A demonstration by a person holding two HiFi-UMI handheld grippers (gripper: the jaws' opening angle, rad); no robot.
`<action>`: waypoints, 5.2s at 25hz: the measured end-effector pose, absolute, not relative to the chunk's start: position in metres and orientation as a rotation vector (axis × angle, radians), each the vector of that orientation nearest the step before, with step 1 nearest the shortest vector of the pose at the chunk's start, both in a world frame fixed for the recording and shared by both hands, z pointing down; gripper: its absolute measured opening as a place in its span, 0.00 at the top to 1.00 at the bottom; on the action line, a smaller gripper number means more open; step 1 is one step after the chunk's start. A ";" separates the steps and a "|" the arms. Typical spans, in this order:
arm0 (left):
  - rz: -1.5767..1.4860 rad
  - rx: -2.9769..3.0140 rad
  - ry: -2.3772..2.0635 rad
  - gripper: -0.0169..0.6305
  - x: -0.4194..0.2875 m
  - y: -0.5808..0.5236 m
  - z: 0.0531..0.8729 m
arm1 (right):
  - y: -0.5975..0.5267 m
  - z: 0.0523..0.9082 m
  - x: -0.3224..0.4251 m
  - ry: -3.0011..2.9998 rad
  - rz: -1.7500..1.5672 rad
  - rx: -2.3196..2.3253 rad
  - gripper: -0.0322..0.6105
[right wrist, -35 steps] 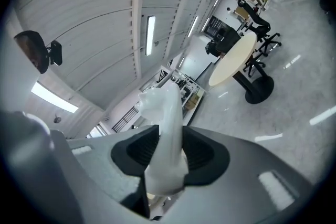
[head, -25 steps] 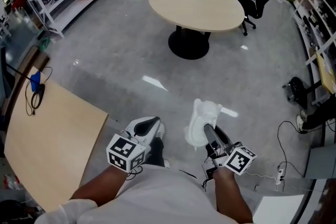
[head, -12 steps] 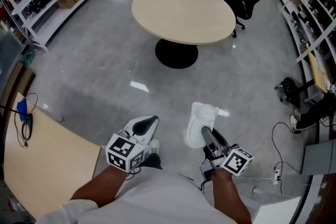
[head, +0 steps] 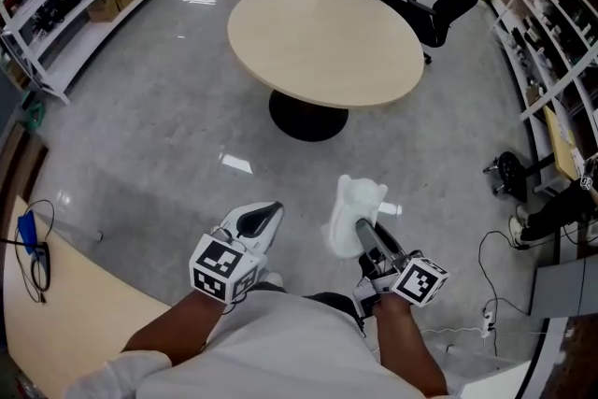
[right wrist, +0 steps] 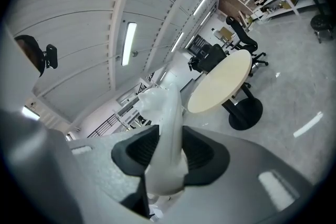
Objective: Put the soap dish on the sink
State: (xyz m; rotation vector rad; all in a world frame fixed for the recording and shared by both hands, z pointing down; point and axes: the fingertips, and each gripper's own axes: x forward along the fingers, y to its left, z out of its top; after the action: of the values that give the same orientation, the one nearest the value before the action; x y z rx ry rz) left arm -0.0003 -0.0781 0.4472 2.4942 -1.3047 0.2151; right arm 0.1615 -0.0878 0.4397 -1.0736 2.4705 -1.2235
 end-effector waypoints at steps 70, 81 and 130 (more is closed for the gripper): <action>0.286 2.439 -1.395 0.96 -0.023 -0.433 0.443 | -0.459 0.447 0.122 2.582 -1.215 -0.927 0.74; 0.299 2.481 -1.295 0.96 -0.078 -0.484 0.444 | -0.496 0.451 0.072 2.503 -1.252 -1.050 0.74; 0.378 2.264 -1.374 0.96 -0.082 -0.521 0.508 | -0.616 0.695 0.058 1.998 -2.223 -1.081 0.71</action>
State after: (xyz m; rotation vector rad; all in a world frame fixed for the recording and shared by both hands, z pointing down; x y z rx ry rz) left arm -0.0823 -0.5207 0.5085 2.2639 -1.3743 0.3784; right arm 0.0583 -0.6157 0.6949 -1.0814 1.9978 -2.2230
